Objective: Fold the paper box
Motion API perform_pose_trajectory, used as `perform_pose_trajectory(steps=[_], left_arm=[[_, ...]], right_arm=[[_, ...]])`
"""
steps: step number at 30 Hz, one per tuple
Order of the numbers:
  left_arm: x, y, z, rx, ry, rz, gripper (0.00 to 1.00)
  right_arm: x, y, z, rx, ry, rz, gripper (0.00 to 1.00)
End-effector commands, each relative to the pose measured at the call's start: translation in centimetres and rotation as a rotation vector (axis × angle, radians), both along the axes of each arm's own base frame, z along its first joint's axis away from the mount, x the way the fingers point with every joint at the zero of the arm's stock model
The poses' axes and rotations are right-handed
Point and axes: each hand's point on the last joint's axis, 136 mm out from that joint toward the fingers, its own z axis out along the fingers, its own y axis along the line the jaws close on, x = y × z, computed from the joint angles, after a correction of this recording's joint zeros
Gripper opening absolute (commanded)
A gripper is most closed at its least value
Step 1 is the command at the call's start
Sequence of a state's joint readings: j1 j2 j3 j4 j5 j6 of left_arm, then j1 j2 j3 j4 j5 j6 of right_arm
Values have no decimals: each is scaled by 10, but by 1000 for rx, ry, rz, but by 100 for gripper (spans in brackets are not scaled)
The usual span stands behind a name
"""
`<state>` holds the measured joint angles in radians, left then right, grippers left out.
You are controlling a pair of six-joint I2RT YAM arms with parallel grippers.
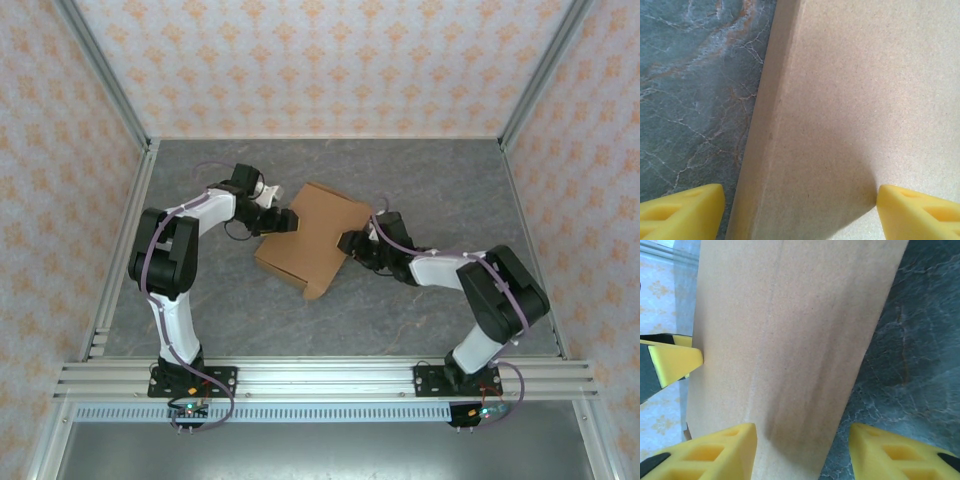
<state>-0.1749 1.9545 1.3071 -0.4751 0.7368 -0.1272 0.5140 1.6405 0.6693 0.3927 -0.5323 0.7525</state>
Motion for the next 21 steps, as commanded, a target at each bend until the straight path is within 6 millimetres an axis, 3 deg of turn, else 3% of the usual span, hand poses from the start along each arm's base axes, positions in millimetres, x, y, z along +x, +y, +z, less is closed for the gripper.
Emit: perform_pose_trajectory(steps=[1, 11, 21], left_arm=[[9, 6, 1, 32, -26, 23, 77], [4, 2, -13, 1, 21, 32, 65], [-3, 2, -20, -4, 44, 34, 62]], right_arm=[[3, 11, 7, 114, -15, 6, 47], [5, 8, 3, 141, -24, -26, 27], [7, 12, -4, 187, -21, -27, 18]])
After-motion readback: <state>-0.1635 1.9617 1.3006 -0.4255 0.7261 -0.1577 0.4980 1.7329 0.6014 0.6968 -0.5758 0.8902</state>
